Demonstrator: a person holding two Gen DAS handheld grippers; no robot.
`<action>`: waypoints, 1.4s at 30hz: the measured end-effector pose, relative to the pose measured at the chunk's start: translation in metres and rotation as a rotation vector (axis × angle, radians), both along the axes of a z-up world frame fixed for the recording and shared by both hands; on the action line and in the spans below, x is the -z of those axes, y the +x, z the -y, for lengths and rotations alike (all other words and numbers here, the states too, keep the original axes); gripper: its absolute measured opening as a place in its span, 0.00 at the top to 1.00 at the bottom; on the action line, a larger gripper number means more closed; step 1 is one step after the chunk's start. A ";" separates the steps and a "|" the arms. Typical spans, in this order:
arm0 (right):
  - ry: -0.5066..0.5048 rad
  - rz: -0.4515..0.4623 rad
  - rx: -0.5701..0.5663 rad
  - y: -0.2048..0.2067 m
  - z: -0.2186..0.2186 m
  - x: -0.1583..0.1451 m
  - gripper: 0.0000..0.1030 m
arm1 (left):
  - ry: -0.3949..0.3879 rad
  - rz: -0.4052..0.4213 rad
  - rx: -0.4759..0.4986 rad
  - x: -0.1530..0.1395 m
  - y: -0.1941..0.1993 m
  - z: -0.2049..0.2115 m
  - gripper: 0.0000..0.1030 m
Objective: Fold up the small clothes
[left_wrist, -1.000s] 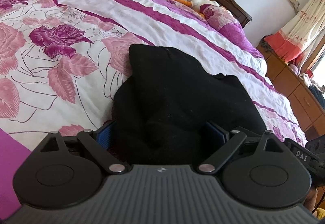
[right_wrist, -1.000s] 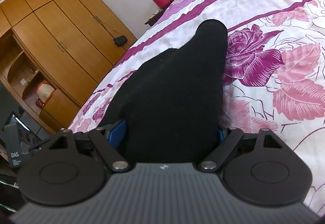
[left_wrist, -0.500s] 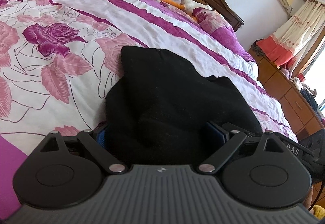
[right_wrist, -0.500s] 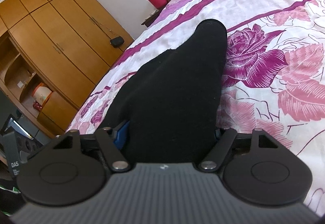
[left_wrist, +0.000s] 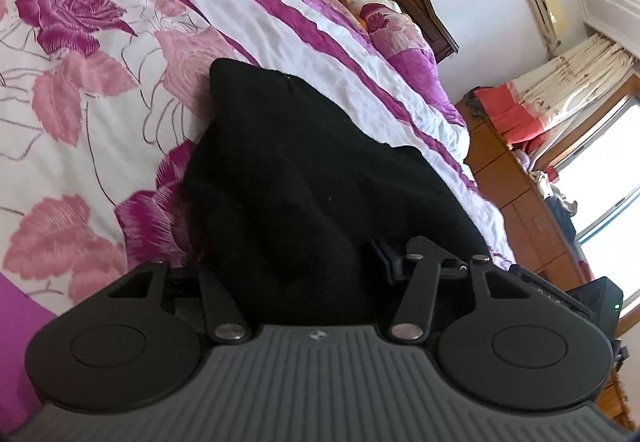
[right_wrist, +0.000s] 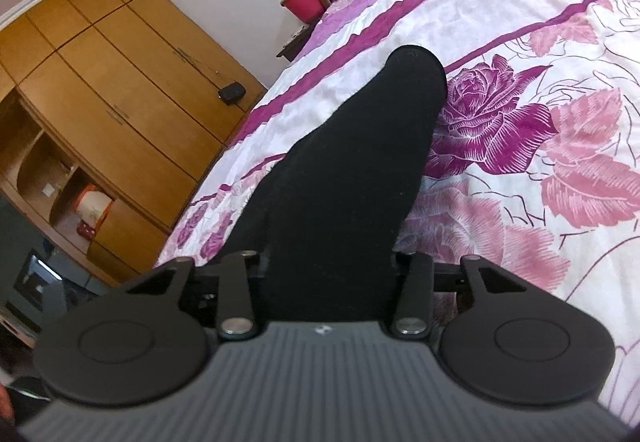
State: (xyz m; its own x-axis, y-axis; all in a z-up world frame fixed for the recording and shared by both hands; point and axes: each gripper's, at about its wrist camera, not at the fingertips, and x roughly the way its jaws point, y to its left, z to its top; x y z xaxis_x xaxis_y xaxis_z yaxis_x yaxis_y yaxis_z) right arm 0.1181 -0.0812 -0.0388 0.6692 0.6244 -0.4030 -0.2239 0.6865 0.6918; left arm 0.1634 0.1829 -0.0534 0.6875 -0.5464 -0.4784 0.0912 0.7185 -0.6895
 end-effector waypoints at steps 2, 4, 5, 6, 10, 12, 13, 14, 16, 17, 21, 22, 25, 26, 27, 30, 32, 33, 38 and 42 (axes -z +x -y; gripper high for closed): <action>0.010 -0.007 0.000 -0.002 0.003 -0.003 0.57 | -0.008 -0.008 0.005 -0.004 -0.002 0.003 0.43; 0.012 -0.008 0.001 -0.007 0.008 -0.009 0.57 | -0.003 -0.010 0.018 -0.008 -0.005 0.010 0.43; 0.013 -0.008 0.004 -0.011 0.011 -0.011 0.57 | -0.003 -0.011 0.028 -0.010 -0.007 0.015 0.43; 0.013 -0.009 0.008 -0.014 0.016 -0.013 0.57 | -0.004 -0.013 0.038 -0.011 -0.009 0.019 0.43; 0.003 -0.017 0.030 -0.028 0.037 -0.020 0.57 | -0.003 -0.021 0.088 -0.015 -0.016 0.047 0.43; -0.008 -0.023 0.042 -0.036 0.050 -0.022 0.57 | 0.002 -0.027 0.115 -0.017 -0.021 0.061 0.43; -0.009 -0.025 0.047 -0.039 0.056 -0.024 0.57 | 0.007 -0.029 0.129 -0.018 -0.023 0.068 0.43; -0.012 -0.025 0.051 -0.042 0.060 -0.024 0.57 | 0.011 -0.030 0.142 -0.018 -0.026 0.075 0.43; -0.018 -0.025 0.063 -0.050 0.073 -0.025 0.57 | 0.022 -0.034 0.167 -0.019 -0.030 0.089 0.43; -0.019 -0.027 0.068 -0.053 0.075 -0.027 0.57 | 0.027 -0.037 0.178 -0.020 -0.032 0.096 0.43; -0.011 -0.045 0.093 -0.066 0.094 -0.022 0.57 | 0.052 -0.050 0.218 -0.018 -0.040 0.119 0.43; -0.005 -0.051 0.100 -0.068 0.098 -0.020 0.57 | 0.059 -0.053 0.224 -0.016 -0.042 0.123 0.43; 0.018 -0.076 0.119 -0.075 0.109 -0.009 0.57 | 0.091 -0.063 0.228 -0.012 -0.045 0.132 0.43; 0.023 -0.086 0.121 -0.075 0.110 -0.004 0.57 | 0.109 -0.067 0.225 -0.010 -0.046 0.135 0.43; 0.022 -0.093 0.124 -0.075 0.110 -0.001 0.57 | 0.122 -0.070 0.223 -0.009 -0.044 0.135 0.43; -0.028 -0.088 0.131 -0.077 0.105 0.006 0.56 | 0.149 -0.080 0.220 -0.004 -0.040 0.137 0.43; -0.048 -0.083 0.139 -0.075 0.100 0.010 0.55 | 0.152 -0.086 0.217 -0.002 -0.035 0.138 0.43; -0.052 -0.082 0.141 -0.074 0.100 0.012 0.55 | 0.153 -0.087 0.218 -0.001 -0.034 0.137 0.43; -0.020 -0.087 0.149 -0.075 0.106 0.022 0.50 | 0.166 -0.082 0.206 -0.007 -0.038 0.132 0.43; -0.011 -0.080 0.156 -0.082 0.109 0.019 0.47 | 0.215 -0.062 0.181 -0.018 -0.049 0.128 0.43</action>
State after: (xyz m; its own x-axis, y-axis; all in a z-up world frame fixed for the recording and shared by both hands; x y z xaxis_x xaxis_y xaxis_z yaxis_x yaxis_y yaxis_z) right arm 0.0364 -0.1899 -0.0573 0.7231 0.5107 -0.4651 -0.0585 0.7163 0.6954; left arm 0.1146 0.0552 -0.0354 0.5535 -0.5395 -0.6345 0.1940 0.8244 -0.5317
